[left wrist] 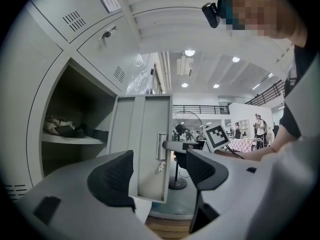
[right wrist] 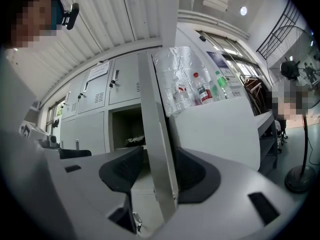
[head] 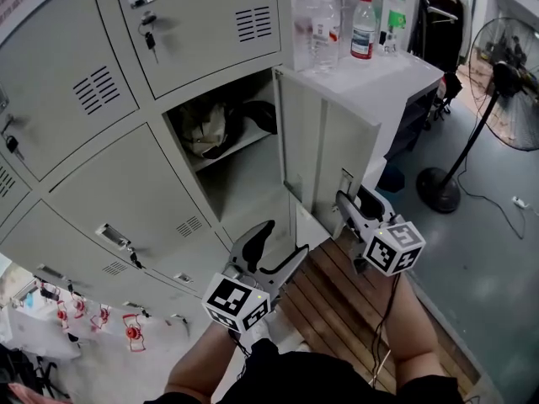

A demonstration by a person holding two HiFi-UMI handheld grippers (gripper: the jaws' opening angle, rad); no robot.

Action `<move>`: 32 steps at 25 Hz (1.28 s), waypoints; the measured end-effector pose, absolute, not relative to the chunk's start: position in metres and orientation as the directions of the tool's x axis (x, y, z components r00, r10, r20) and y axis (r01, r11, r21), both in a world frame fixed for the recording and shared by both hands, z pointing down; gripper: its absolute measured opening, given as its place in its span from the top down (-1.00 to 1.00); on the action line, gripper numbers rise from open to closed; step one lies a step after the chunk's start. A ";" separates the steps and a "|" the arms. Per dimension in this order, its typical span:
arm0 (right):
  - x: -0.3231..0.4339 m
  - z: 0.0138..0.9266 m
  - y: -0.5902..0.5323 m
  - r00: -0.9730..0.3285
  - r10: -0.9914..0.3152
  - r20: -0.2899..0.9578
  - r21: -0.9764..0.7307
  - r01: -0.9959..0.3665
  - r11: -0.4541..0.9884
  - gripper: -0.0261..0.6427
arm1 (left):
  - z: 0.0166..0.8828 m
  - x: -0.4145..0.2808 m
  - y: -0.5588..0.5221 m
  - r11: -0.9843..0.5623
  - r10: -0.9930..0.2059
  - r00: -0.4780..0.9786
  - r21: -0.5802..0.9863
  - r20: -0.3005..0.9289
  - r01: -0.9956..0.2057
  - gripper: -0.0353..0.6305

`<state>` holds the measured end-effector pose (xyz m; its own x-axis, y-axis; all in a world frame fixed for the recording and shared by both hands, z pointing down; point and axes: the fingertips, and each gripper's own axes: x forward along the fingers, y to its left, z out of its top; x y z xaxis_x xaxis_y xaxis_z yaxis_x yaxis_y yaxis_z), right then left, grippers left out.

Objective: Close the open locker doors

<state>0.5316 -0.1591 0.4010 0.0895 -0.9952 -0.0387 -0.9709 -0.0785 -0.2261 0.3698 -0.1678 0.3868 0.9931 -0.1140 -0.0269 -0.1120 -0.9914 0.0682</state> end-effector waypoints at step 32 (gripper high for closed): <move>0.452 0.403 -0.185 -0.107 -0.994 -0.014 -0.121 -0.987 0.108 0.45 | 0.390 0.332 -0.184 -0.980 -0.176 0.984 0.095 -0.037 -0.172 -0.13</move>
